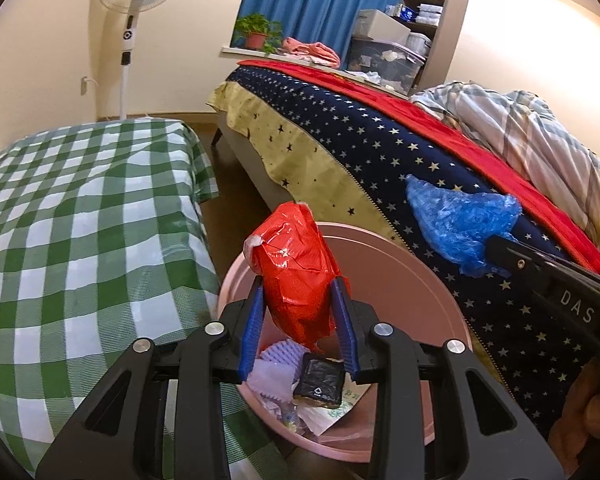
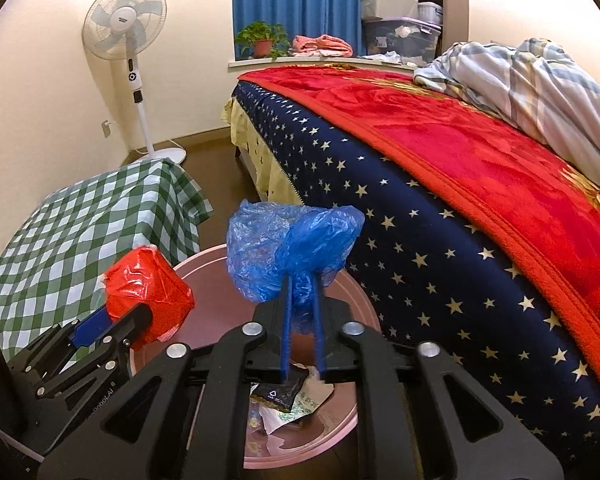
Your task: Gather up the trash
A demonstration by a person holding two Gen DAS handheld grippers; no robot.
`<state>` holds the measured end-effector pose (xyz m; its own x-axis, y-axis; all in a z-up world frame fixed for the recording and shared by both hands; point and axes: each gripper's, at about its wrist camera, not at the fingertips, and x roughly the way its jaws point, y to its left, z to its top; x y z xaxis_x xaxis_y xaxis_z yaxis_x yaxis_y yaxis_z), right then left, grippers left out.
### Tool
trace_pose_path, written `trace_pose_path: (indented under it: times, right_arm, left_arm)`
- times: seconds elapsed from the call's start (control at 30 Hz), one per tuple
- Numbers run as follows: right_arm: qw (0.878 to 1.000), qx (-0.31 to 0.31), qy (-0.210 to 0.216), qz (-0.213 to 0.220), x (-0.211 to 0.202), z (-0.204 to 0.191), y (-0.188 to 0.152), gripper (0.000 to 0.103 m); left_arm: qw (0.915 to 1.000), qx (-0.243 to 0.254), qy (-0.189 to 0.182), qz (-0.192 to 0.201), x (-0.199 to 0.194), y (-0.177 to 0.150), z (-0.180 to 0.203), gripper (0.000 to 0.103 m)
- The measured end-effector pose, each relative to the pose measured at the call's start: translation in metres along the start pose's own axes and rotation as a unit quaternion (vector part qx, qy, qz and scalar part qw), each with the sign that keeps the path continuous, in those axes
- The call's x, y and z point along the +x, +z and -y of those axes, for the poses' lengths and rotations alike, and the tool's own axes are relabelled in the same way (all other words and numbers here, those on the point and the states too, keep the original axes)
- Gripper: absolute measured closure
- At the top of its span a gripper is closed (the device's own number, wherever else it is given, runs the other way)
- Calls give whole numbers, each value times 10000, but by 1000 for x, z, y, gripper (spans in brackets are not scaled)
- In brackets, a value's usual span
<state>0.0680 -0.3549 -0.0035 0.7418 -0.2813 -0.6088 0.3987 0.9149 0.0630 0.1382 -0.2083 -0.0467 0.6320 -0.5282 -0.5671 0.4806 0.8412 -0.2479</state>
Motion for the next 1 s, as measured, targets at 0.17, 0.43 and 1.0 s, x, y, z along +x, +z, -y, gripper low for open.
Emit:
trace_pose_path:
  times: [0.17,0.43,1.0]
  right_arm:
    - [10000,10,-21,42,-4,1,-1,63]
    - [9999,7,58,112,-15,1,-1,57]
    - [9965,-349,514,552,-87,-31,-6,12]
  left_arm:
    - [10000,8,61,5,-3,1,0,54]
    - [9994,106,308,121,-27,6,-7,54]
    - [9923,53,1100,570,-135,-1,-36,23]
